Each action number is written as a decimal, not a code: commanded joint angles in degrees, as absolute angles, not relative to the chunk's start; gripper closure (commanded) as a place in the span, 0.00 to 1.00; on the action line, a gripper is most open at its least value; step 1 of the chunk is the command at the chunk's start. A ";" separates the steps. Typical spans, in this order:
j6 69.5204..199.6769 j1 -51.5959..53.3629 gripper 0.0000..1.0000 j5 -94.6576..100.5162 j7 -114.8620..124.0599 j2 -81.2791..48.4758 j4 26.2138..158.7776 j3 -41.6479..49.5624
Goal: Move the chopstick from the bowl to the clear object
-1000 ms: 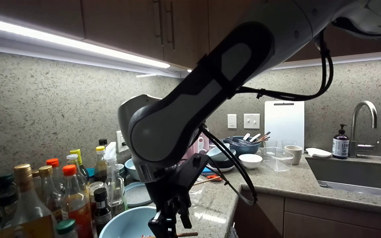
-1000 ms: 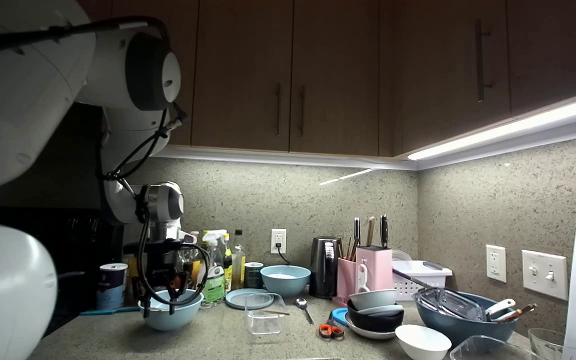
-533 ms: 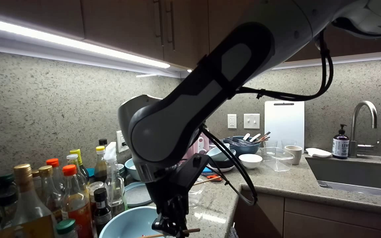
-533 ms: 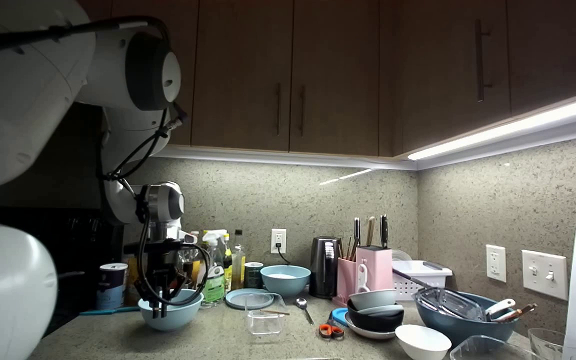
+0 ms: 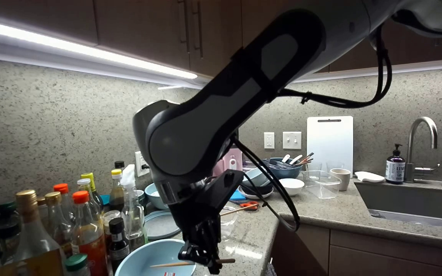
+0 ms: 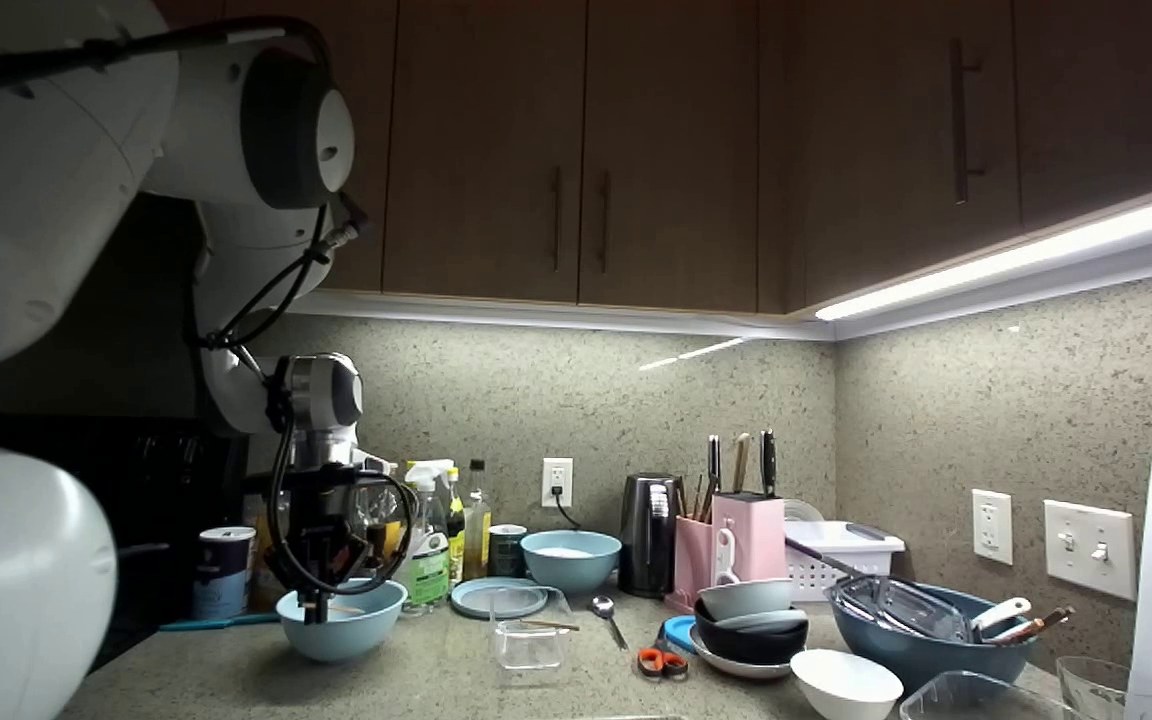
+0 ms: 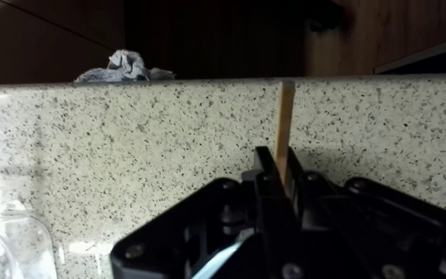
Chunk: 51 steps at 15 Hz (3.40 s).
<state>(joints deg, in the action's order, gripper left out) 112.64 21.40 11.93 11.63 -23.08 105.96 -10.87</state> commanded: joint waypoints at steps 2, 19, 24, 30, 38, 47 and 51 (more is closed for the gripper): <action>104.08 21.61 0.98 13.09 17.39 -13.50 109.71 -10.67; 97.72 14.37 0.98 10.00 17.47 -5.59 114.81 -10.01; 98.47 11.17 0.98 12.92 10.54 -10.54 112.72 -7.53; 100.21 10.37 0.98 17.84 8.17 -14.59 108.31 -5.78; 102.42 10.74 0.98 17.52 7.42 -14.97 107.79 -5.97; 108.19 10.49 0.98 26.59 6.46 -22.92 102.79 -3.11; 109.06 9.64 0.98 25.41 1.77 -28.29 97.94 -2.81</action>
